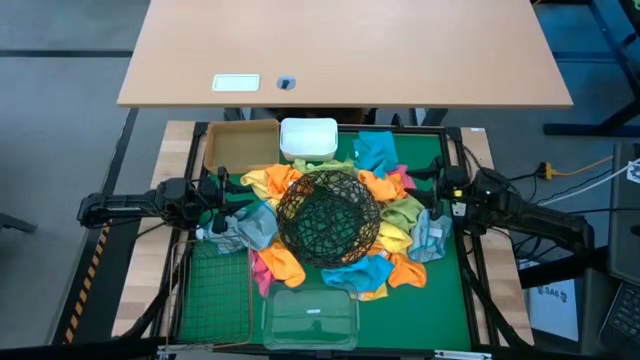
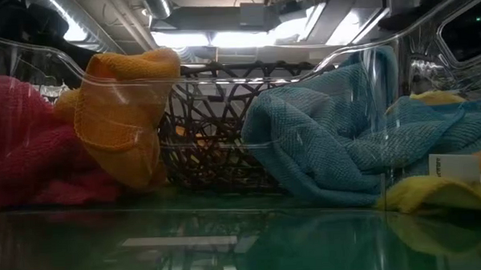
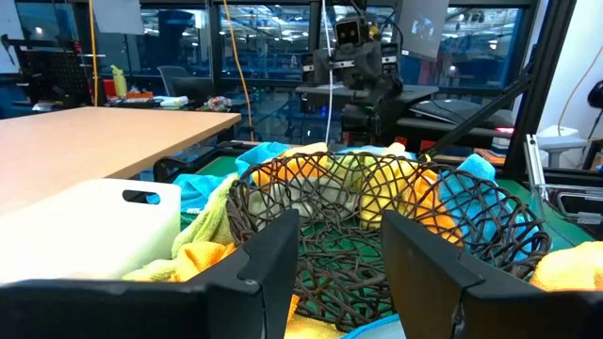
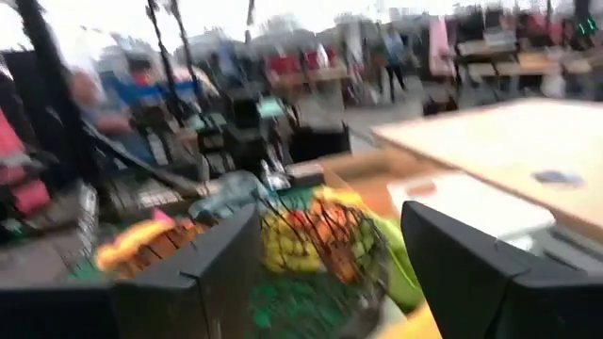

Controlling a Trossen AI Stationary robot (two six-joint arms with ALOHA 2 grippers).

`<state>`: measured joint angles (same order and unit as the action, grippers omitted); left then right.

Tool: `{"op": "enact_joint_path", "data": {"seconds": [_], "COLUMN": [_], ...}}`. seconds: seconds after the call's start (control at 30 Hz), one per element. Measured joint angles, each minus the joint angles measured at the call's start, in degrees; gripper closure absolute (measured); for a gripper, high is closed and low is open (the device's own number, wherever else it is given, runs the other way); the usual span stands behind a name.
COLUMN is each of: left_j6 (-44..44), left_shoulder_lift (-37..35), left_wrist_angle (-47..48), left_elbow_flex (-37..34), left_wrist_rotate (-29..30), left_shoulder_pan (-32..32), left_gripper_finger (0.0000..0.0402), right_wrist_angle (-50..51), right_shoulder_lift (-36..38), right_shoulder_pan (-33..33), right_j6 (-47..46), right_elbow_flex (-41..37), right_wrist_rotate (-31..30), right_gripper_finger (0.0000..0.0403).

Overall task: Sort microfiber towel by color & place in baskets
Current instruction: Put the orange towel into the black basket

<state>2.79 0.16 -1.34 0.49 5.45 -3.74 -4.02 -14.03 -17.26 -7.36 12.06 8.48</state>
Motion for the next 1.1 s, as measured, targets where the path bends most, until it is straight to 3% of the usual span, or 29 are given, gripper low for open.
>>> {"op": "enact_joint_path", "data": {"seconds": [0.23,0.47,0.93,1.1], "left_j6": [0.02,0.02,0.02,0.02], "left_shoulder_lift": [0.00,-0.01,-0.02,0.01], "left_wrist_angle": [0.00,0.00,0.00,0.00], "left_elbow_flex": [-0.01,-0.01,0.01,0.01], "left_wrist_rotate": [0.00,0.00,0.00,0.00], "left_shoulder_pan": [0.02,-0.01,0.02,0.00], "left_gripper_finger": [0.0256,0.0256,0.0256,0.0256], "right_wrist_angle": [11.63,11.13,10.86,10.79], "right_shoulder_lift": [-13.86,-25.03,-37.09,-39.24], "right_shoulder_pan": [-0.02,0.00,-0.02,0.00], "right_j6": [3.41,7.89,7.96,7.87], "right_elbow_flex": [6.10,6.39,6.39,6.39], "right_wrist_rotate": [-7.53,-6.85,-11.46,-10.41], "right_gripper_finger": [0.0146,0.0146,0.0148,0.0193]}}
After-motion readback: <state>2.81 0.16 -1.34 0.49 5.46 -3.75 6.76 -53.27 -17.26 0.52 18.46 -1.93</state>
